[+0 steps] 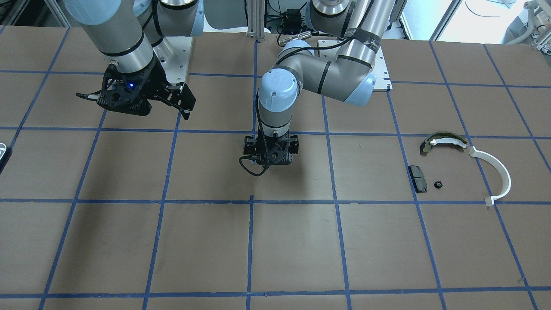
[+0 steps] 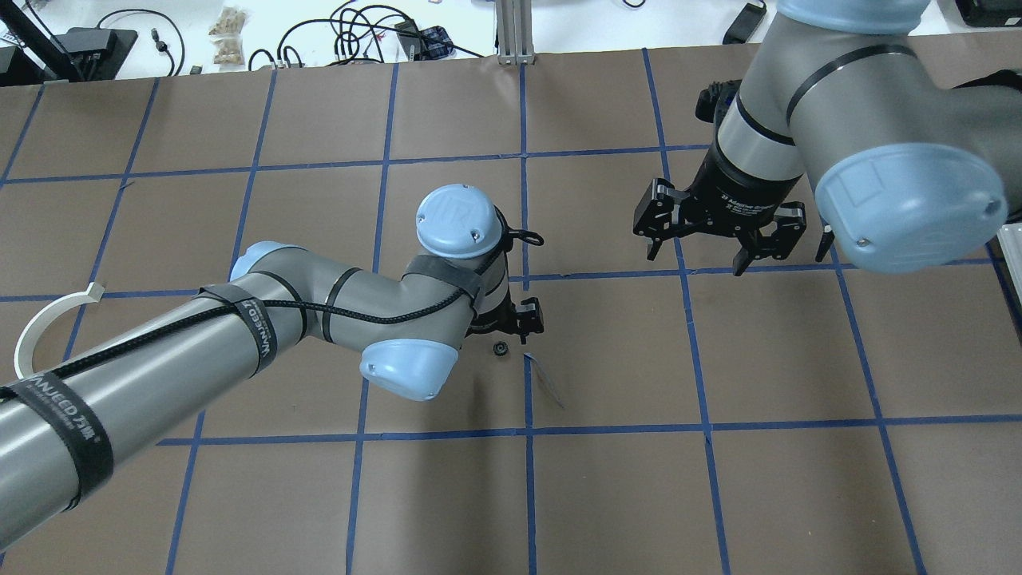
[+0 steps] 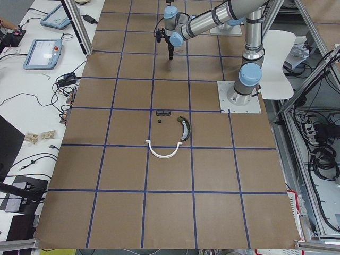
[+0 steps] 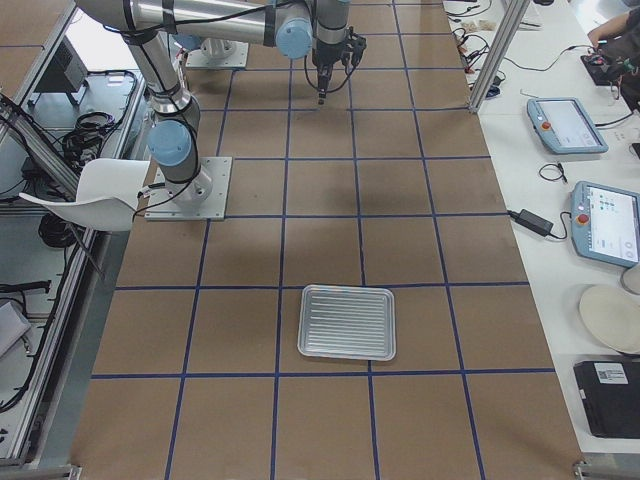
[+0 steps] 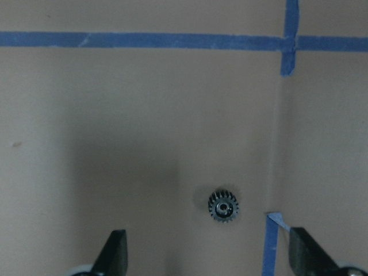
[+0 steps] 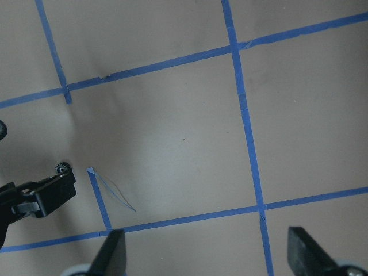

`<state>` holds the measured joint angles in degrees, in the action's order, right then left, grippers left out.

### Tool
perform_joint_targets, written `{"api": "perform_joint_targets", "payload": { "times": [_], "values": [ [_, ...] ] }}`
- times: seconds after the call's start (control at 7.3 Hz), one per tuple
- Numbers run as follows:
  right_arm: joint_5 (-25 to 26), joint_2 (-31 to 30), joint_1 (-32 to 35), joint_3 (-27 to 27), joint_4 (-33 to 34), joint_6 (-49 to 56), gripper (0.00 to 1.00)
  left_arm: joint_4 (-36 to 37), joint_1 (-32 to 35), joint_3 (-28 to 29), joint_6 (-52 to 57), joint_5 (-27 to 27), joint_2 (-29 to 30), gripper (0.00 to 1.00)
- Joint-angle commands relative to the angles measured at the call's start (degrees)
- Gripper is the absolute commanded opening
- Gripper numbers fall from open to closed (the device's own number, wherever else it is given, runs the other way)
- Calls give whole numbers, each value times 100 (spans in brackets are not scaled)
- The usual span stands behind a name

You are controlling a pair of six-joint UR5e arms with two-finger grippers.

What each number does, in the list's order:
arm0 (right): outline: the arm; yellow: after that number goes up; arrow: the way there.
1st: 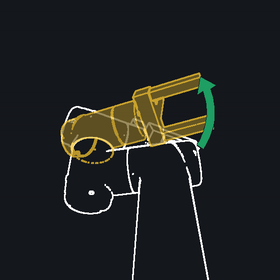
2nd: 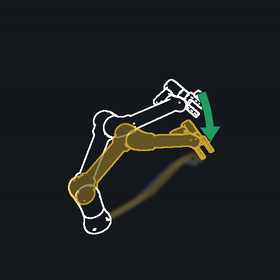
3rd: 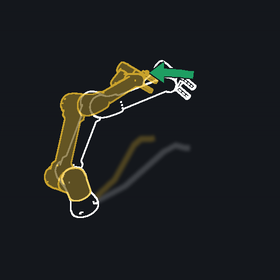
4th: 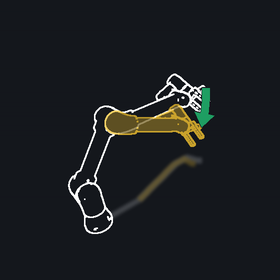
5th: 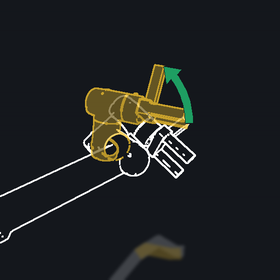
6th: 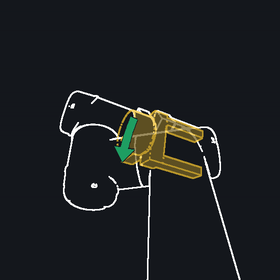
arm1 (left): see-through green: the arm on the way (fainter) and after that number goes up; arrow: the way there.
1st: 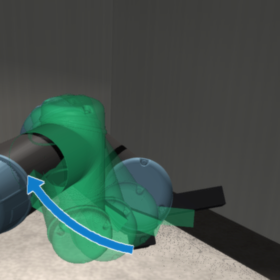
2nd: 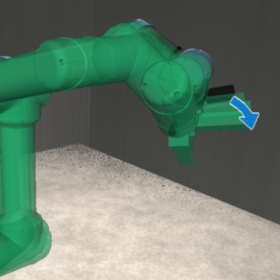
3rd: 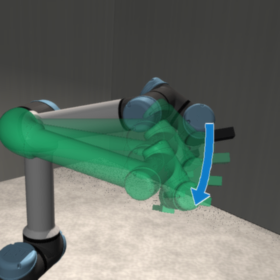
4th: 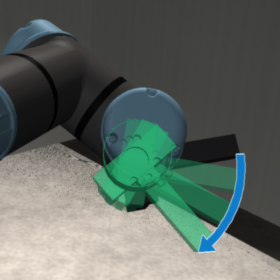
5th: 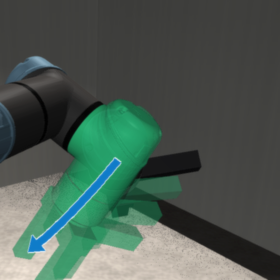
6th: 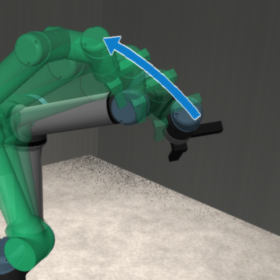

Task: Place bearing gear from tray to pile

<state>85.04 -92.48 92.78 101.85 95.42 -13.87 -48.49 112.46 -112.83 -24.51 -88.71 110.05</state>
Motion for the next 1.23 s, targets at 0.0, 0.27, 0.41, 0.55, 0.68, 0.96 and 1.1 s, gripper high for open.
{"api": "perform_joint_targets", "payload": {
  "times": [0.0, 0.27, 0.41, 0.55, 0.68, 0.96, 1.1],
  "values": [
    [214, -41, -294, -33, -137, 499, 100, 374, 83, -29, -63, -6, 288, 97],
    [276, -50, -374, -86, -85, 517, 100, 454, 100, -37, -19, -6, 351, 54],
    [276, -33, -427, -269, -102, 517, 100, 454, 100, -46, -19, -6, 351, 25],
    [441, -59, -462, -366, -120, 517, 100, 472, 100, -37, -10, 2, 351, 0],
    [687, -51, -436, -428, -146, 517, 100, 472, 100, -46, -10, -6, 342, 0],
    [708, -225, -454, -490, -111, 456, 100, 454, 13, 85, 156, -32, 89, 0],
    [689, -348, -410, -430, -120, 464, 100, 202, -327, 268, 192, -33, -52, 0]
  ]
}}
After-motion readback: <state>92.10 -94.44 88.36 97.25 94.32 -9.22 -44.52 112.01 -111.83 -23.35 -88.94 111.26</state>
